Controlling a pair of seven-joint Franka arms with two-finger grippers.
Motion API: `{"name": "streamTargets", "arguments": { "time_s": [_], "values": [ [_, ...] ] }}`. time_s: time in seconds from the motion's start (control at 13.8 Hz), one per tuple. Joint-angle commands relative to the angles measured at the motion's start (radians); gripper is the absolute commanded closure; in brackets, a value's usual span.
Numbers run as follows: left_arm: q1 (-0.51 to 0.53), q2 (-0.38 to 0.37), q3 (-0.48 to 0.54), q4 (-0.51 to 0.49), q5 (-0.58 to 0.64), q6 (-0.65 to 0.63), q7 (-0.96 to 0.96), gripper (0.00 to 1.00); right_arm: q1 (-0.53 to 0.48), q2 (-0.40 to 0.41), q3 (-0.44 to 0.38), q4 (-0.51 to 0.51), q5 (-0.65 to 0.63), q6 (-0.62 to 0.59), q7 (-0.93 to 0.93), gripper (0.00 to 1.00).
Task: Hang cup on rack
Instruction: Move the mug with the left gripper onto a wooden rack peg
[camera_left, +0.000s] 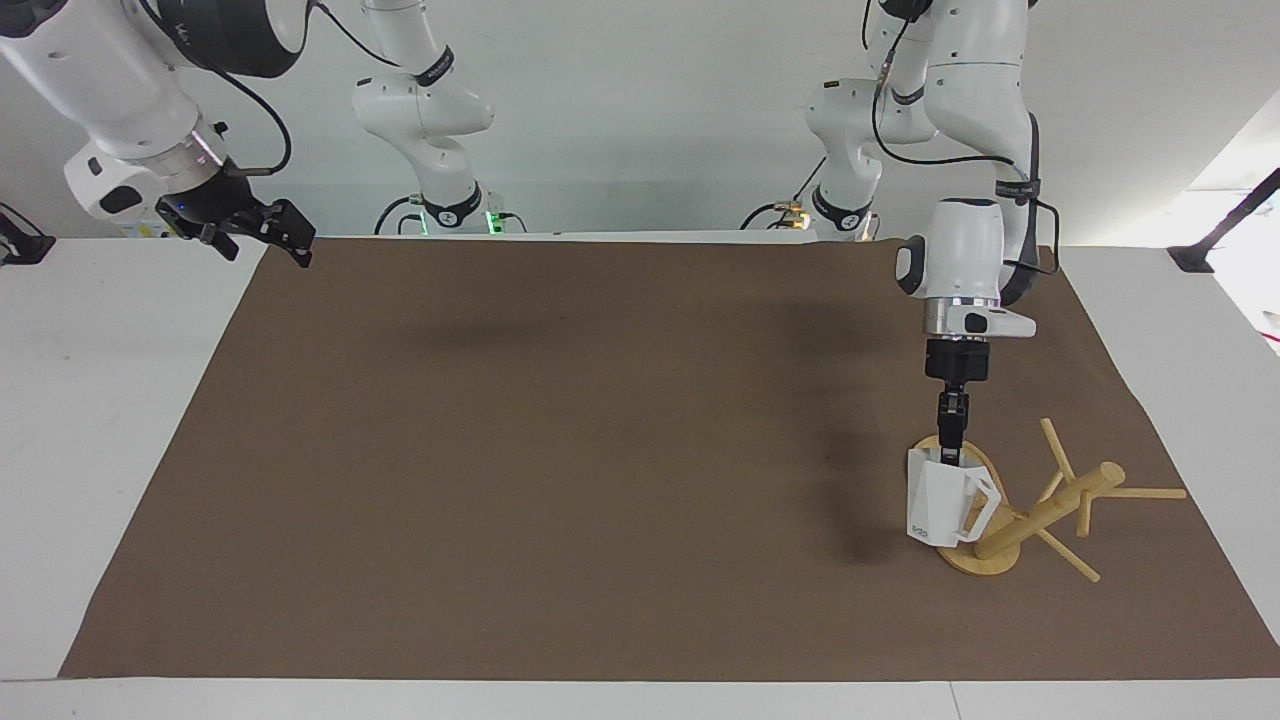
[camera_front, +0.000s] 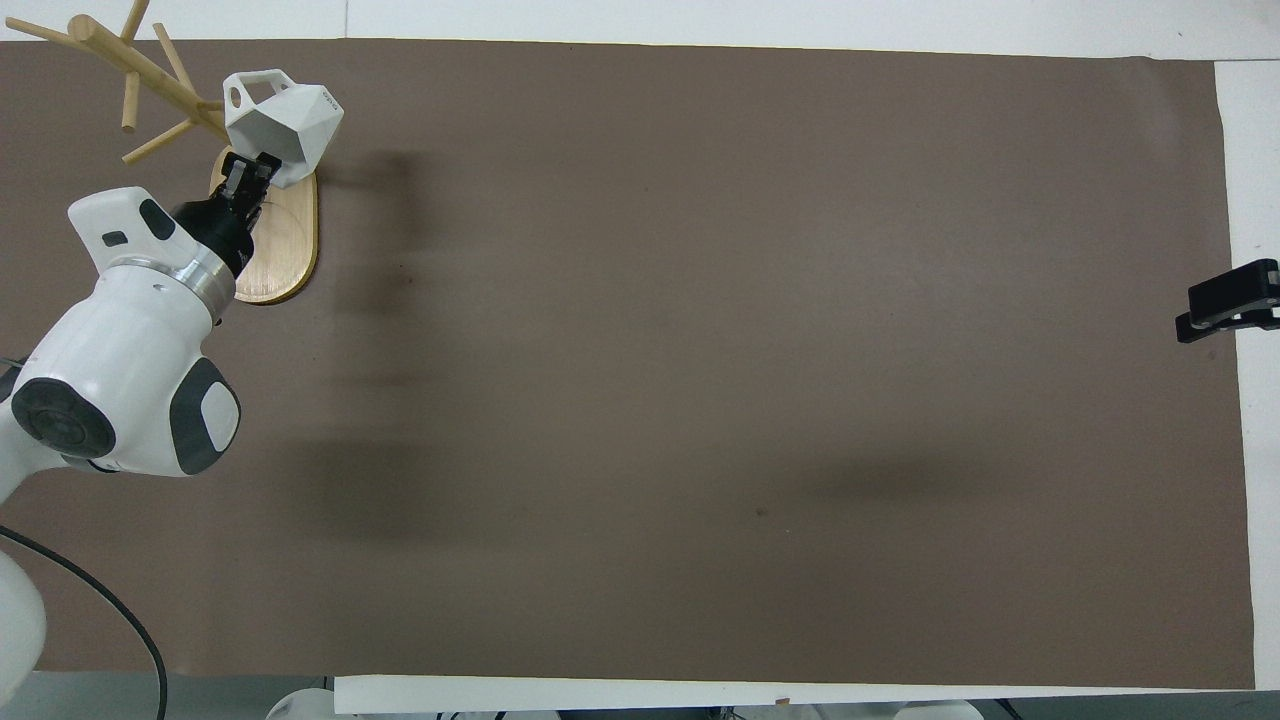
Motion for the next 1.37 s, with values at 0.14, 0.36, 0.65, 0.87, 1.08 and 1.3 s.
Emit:
{"name": "streamTargets", "arguments": {
  "time_s": [0.14, 0.36, 0.65, 0.87, 1.08, 1.3],
  "values": [
    [0.042, -0.034, -0.011, -0.015, 0.026, -0.096, -0.015, 1.00, -0.001, -0.013, 0.002, -0.018, -0.008, 0.007, 0.004, 0.01],
    [0.046, -0.043, -0.010, -0.010, 0.026, -0.160, -0.019, 0.99, 0.000, -0.013, 0.004, -0.018, -0.008, 0.007, 0.005, 0.01],
    [0.049, -0.030, -0.005, 0.117, 0.024, -0.386, -0.023, 0.00, 0.000, -0.013, 0.002, -0.018, -0.008, 0.006, 0.005, 0.01],
    [0.050, -0.033, -0.002, 0.123, 0.023, -0.431, -0.029, 0.00, 0.000, -0.013, 0.004, -0.018, -0.008, 0.006, 0.005, 0.01],
    [0.073, -0.086, -0.001, 0.140, 0.023, -0.594, -0.005, 0.00, 0.000, -0.013, 0.002, -0.018, -0.008, 0.006, 0.005, 0.01],
    [0.108, -0.149, -0.001, 0.220, 0.024, -0.940, 0.137, 0.00, 0.000, -0.013, 0.004, -0.018, -0.008, 0.007, 0.005, 0.01]
  ]
}}
